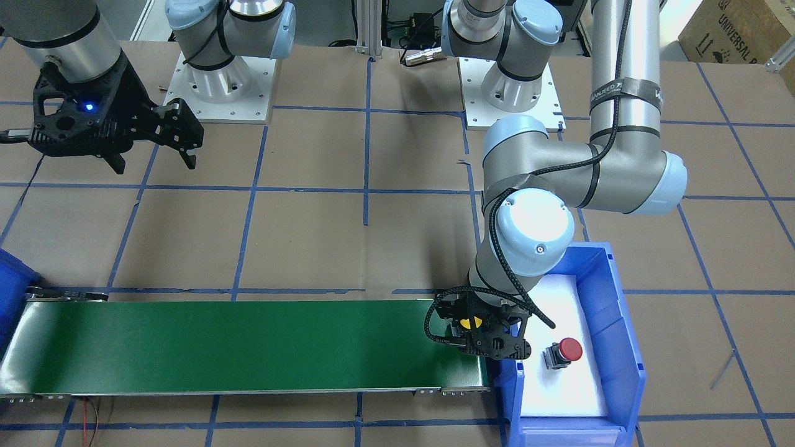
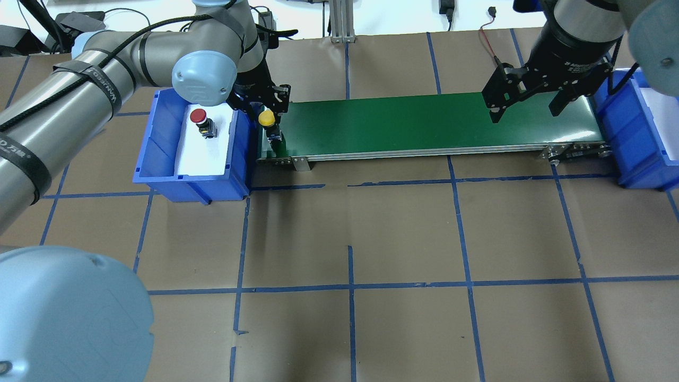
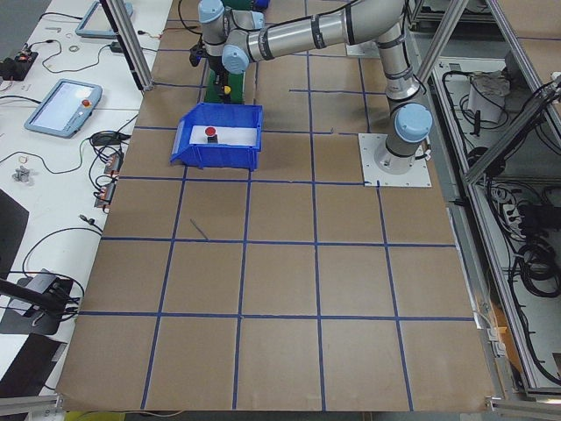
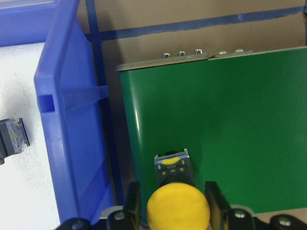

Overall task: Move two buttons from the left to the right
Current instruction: 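Carry the yellow button onto the conveyor and release it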

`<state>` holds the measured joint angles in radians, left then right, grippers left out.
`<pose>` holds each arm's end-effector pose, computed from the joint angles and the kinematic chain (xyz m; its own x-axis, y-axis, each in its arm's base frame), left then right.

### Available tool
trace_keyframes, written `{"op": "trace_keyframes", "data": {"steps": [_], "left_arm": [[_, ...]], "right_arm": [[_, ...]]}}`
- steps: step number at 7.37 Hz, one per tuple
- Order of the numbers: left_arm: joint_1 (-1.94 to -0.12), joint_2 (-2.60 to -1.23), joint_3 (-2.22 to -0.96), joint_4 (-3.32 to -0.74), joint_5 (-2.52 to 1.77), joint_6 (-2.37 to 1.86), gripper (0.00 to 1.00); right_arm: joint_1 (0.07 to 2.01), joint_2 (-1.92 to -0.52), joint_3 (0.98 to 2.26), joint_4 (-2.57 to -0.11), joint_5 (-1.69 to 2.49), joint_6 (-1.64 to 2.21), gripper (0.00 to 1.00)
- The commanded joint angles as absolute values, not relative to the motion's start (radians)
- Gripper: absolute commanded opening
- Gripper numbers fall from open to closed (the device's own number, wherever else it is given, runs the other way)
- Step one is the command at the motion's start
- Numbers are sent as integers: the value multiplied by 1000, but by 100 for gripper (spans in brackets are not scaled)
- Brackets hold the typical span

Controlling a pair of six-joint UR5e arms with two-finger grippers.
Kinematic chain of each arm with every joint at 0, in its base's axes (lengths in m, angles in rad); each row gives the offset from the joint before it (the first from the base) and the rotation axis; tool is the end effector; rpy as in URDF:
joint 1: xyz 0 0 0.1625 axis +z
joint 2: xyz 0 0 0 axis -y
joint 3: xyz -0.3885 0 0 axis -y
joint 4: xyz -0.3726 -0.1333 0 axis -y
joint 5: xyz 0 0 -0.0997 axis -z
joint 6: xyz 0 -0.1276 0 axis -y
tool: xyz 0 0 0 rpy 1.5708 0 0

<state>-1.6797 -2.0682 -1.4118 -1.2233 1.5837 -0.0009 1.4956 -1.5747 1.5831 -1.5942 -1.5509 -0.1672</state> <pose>-0.2002 -0.6196 0.2535 -0.9941 0.1077 -0.0129 0.1078 0.9941 -0.0091 0.0999 -0.4815 0.4218 -0.9956 -0.0922 -0.0171 -0.0919 0.9956 -0.0181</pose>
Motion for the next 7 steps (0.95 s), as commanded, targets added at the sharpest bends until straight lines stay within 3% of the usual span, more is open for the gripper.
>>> {"op": "trace_keyframes", "data": {"steps": [1,5,7], "left_arm": [[-1680,-1984,-1413,-1282,1592,3,100],[-1610,-1690,-1477,-1604,1597,20,100],[-1609,-1637,-1557,-1598,1600,15,100]], "right_arm": [[1496,-1575,1583,-1594,-1551,-167,100],[1496,-1575,1583,-1591,-1552,-167,100],[1494,-1575,1583,-1591,-1552,-167,100]]}}
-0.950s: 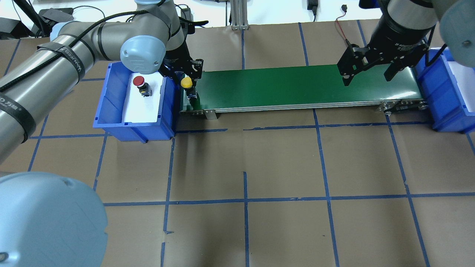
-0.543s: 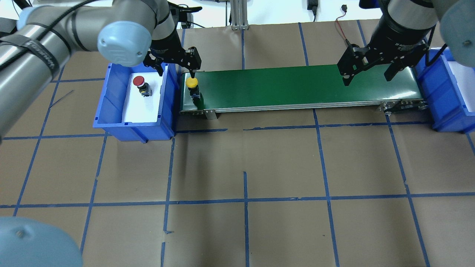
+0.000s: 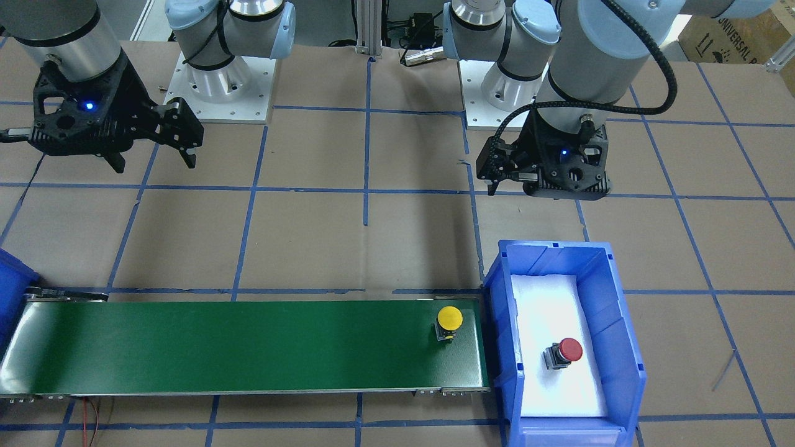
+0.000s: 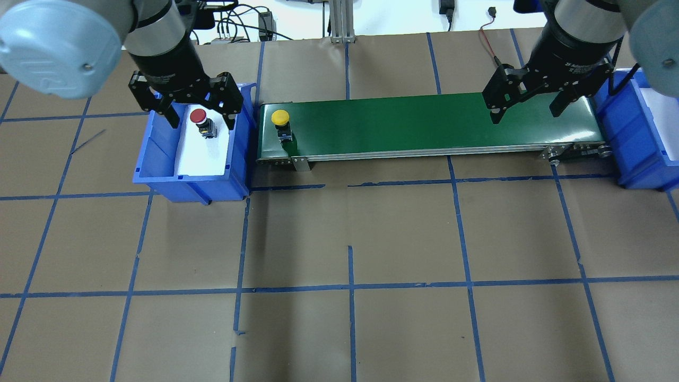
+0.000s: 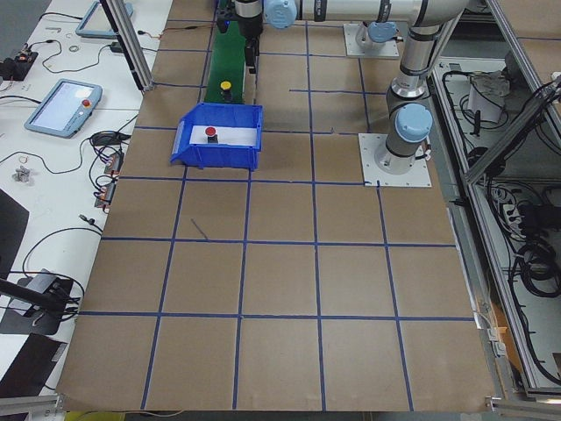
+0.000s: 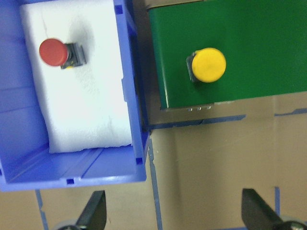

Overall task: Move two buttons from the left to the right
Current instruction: 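Move the left gripper back over the red button in the bin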

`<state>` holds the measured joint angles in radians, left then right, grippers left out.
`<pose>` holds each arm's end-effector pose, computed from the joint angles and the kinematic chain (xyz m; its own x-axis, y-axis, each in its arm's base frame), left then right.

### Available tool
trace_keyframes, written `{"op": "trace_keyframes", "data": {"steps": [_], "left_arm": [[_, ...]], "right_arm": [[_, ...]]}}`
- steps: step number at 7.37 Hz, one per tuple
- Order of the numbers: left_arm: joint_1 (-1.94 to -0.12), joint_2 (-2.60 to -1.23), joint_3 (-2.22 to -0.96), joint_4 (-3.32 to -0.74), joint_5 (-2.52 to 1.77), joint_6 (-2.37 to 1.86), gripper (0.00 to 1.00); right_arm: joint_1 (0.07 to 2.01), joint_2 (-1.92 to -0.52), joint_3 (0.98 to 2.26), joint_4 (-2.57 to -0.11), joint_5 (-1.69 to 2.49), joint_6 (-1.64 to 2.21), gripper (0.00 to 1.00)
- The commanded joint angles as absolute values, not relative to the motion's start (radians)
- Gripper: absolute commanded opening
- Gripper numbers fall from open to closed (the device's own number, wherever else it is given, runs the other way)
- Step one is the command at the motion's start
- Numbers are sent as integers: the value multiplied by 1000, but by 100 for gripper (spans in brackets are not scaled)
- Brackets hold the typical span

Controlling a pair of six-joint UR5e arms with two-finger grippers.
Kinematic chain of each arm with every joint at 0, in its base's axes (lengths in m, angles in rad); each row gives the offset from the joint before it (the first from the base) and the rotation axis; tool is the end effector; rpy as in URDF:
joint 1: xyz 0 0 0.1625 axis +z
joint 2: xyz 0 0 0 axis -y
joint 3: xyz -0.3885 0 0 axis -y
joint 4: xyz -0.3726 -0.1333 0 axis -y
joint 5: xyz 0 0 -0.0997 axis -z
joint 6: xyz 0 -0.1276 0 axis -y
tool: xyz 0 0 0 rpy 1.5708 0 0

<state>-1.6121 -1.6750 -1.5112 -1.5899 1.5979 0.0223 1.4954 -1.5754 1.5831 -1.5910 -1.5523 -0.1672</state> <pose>-0.1505 -0.4982 0.3986 -0.9975 0.0652 -0.0256 0.0635 0.9959 0.0643 0.0997 -0.4810 0.4218 -0.9956 -0.0919 -0.0162 -0.0917 0.9957 -0.0154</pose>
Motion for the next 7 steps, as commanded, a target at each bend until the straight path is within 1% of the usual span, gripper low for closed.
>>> {"op": "trace_keyframes", "data": {"steps": [1,7], "left_arm": [[-1611,-1628,-1566,-1601,1600,14,100],[-1612,-1621,-1572,-1612,1600,18,100]], "right_arm": [[1494,-1575,1582,-1591,-1555,-167,100],[1494,-1582,1583,-1592,-1566,-167,100]]}}
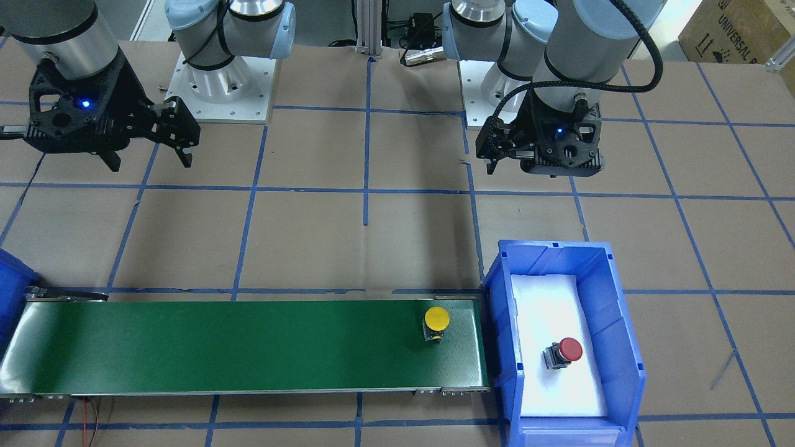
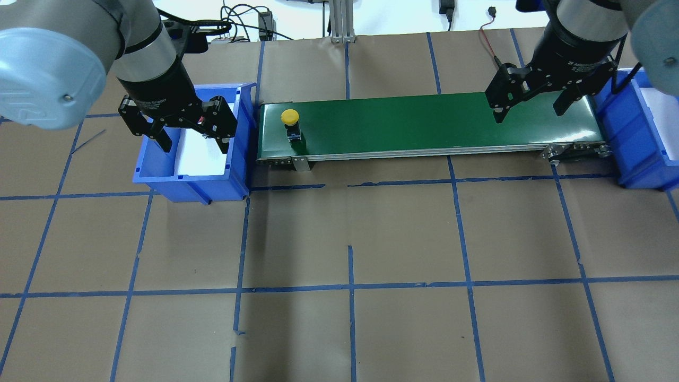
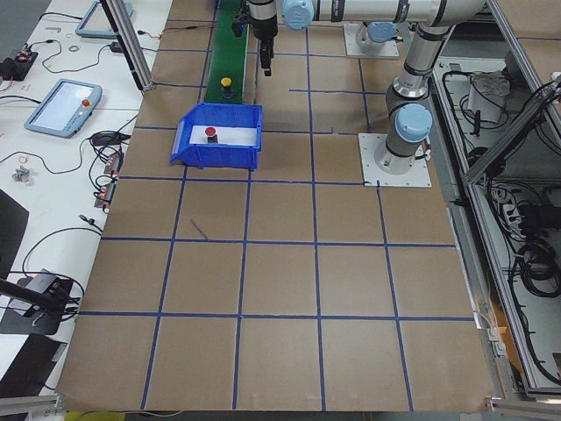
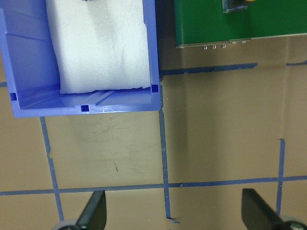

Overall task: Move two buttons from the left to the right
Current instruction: 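Move the left gripper back over the red button in the bin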

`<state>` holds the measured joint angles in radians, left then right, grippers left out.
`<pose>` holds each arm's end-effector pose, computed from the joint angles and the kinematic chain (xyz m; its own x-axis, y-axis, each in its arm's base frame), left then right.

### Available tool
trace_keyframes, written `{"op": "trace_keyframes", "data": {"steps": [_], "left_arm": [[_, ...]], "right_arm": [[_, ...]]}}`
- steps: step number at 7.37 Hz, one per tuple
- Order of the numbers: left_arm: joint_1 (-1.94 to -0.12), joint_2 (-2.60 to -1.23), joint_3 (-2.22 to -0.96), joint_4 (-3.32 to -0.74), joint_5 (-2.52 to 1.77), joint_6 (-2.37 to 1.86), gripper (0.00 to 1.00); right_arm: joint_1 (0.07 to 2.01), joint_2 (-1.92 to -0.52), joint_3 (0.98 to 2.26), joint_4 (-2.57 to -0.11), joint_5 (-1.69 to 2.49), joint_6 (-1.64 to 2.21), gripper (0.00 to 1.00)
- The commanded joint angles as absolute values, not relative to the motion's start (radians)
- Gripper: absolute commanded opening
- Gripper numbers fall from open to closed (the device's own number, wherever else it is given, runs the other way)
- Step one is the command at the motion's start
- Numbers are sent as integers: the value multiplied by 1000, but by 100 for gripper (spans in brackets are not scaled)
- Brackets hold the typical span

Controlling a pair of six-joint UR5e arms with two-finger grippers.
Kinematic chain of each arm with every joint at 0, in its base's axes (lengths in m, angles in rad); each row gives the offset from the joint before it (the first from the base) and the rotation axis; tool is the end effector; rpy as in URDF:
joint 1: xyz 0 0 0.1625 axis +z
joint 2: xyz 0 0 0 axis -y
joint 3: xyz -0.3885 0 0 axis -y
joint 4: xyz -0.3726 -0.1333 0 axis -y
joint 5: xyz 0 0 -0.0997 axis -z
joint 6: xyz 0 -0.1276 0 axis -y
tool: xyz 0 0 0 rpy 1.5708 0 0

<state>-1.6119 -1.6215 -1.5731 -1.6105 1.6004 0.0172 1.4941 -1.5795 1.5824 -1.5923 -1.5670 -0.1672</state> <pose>-0.1491 -0.4735 0.3945 -0.9978 0.0609 -0.0279 0.0581 0.9940 0.0931 0.0973 -0.4801 0.4242 -0.9959 -0.0904 -0.0006 -0.0904 0.9957 -0.0190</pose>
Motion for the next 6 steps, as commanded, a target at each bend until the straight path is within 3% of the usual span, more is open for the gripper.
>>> {"op": "trace_keyframes", "data": {"steps": [1,6], "left_arm": [[-1614,-1621,-1574,-1612,1600,21,100],[-1591,-1653,-1533,-1574,1597,32,100]], "right_arm": [[1496,-1582,1583,-1592,-1566,-167,100],[1494,-1582,1583,-1591,-1568,-167,100]]}}
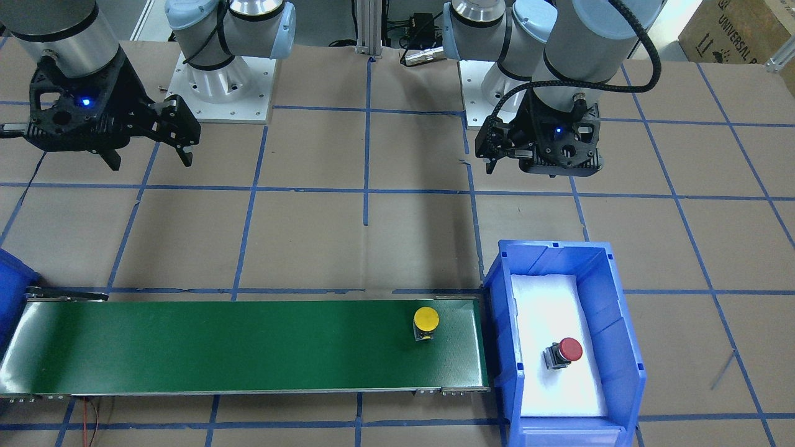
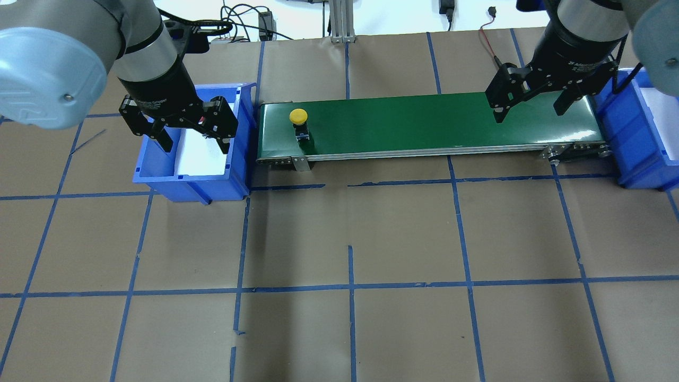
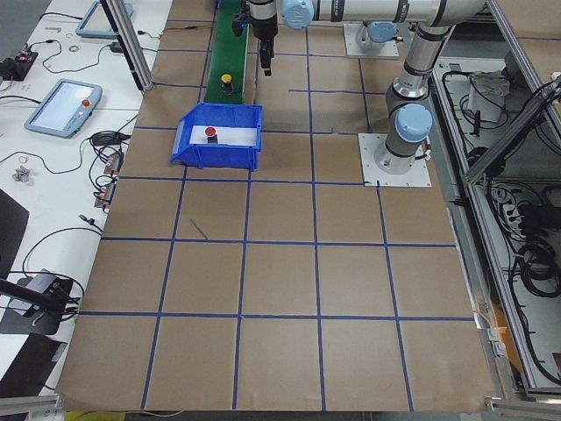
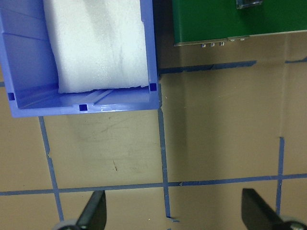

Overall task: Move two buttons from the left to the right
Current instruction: 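Move the left gripper back over the red button in the bin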

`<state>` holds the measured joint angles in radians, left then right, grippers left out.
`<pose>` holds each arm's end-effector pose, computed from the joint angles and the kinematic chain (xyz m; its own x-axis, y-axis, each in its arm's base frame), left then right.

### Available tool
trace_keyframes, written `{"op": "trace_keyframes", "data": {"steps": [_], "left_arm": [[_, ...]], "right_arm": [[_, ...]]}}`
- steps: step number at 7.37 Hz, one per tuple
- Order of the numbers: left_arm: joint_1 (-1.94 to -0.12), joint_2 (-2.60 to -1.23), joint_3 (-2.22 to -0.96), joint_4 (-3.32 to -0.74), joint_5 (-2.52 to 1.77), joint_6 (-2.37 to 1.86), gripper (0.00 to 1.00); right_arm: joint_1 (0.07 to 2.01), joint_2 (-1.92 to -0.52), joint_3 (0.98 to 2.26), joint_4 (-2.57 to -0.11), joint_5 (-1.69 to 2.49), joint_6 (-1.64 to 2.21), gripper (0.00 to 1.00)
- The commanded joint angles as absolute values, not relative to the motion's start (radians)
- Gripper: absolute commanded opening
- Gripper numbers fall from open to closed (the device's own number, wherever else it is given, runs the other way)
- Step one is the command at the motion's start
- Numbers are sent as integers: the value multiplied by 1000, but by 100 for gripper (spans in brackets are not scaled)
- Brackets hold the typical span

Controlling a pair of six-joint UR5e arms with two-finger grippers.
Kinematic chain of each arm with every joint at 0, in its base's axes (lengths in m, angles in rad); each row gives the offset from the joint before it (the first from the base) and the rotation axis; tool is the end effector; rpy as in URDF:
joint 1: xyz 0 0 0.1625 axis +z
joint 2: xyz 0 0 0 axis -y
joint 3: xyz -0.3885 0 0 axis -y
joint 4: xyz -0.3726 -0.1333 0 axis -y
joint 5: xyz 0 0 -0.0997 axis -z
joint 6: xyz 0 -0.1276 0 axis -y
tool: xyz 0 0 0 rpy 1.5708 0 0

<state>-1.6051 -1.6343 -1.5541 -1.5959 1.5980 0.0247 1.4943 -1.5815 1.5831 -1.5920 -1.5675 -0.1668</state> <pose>-0.1465 -0.4824 0.3984 -0.9978 0.0608 -0.0253 0.0589 0.9956 0.0725 0.0974 -0.4795 0.4248 -0.9959 -0.0902 0.0000 -0.0902 0.9957 -0.0199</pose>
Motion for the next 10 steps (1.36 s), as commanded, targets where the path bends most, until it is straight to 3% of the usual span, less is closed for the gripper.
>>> {"op": "trace_keyframes", "data": {"steps": [1,5,10], "left_arm": [[-1559,-1702,-1513,-1496,1600,37,100],[-1398,-1873,-1457,-1332,1621,245,100],[-1394,-2057,-1474,-1186,1514,227,97]], "right_arm": [[1494,-1583,1583,-1591,-1568,-167,100],[1496,-1586,1592,-1591,-1568,-167,100],[1496,-1586,1598,-1592,-1568,-167,100]]}}
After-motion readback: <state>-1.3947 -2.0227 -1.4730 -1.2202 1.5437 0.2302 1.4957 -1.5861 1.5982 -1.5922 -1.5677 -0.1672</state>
